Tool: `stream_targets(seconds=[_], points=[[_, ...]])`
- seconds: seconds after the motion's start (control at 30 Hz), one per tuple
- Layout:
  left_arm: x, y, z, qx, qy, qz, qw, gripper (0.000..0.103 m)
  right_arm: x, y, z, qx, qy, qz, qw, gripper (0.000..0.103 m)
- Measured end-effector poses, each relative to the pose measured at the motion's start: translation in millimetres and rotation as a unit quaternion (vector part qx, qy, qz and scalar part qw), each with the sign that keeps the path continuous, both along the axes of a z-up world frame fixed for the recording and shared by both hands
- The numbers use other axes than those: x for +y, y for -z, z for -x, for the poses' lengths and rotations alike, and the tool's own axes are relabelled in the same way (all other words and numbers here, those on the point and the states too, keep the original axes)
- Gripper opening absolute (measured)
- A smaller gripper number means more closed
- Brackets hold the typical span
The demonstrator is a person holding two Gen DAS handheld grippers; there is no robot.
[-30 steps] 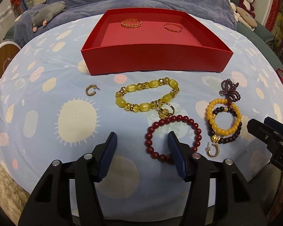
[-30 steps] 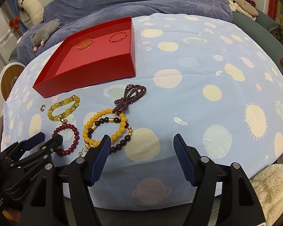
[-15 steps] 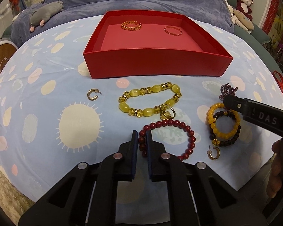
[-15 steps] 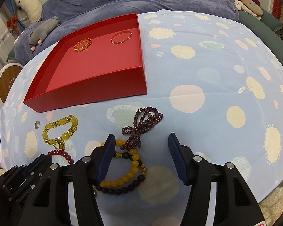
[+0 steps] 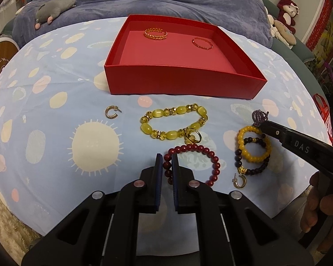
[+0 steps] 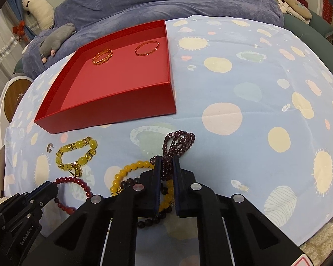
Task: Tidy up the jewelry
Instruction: 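Grasp the red bead bracelet with the left tool while the right tool grasps the garnet bead strand, then lift both bead bracelets into the red box and open both tools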
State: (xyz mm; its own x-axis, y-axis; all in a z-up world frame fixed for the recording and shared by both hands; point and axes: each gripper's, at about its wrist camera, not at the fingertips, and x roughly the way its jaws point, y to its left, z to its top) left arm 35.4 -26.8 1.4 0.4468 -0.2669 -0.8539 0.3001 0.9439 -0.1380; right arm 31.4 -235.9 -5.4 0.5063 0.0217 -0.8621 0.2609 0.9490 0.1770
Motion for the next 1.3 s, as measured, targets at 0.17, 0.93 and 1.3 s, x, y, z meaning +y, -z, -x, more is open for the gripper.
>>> stream_targets(seconds=[0.17, 0.93, 1.3], points=[[3.2, -8.1, 0.5, -0.003, -0.001, 0.006, 1.0000, 0.008, -5.2, -14.6, 12.1, -0.017, 0.007, -0.015, 1.000, 0.007], [-19.0, -120.9, -34.2, -0.076, 0.061, 0.046, 0.9942, 0.003, -8.4, -99.2, -6.4, -0.103, -0.025, -0.015, 0.994, 0.007], [8.4, -38.0, -23.0, 0.003, 0.017, 0.030, 0.9994, 0.033, -5.5, -78.8, 7.1, -0.078, -0.014, -0.029, 0.996, 0.007]])
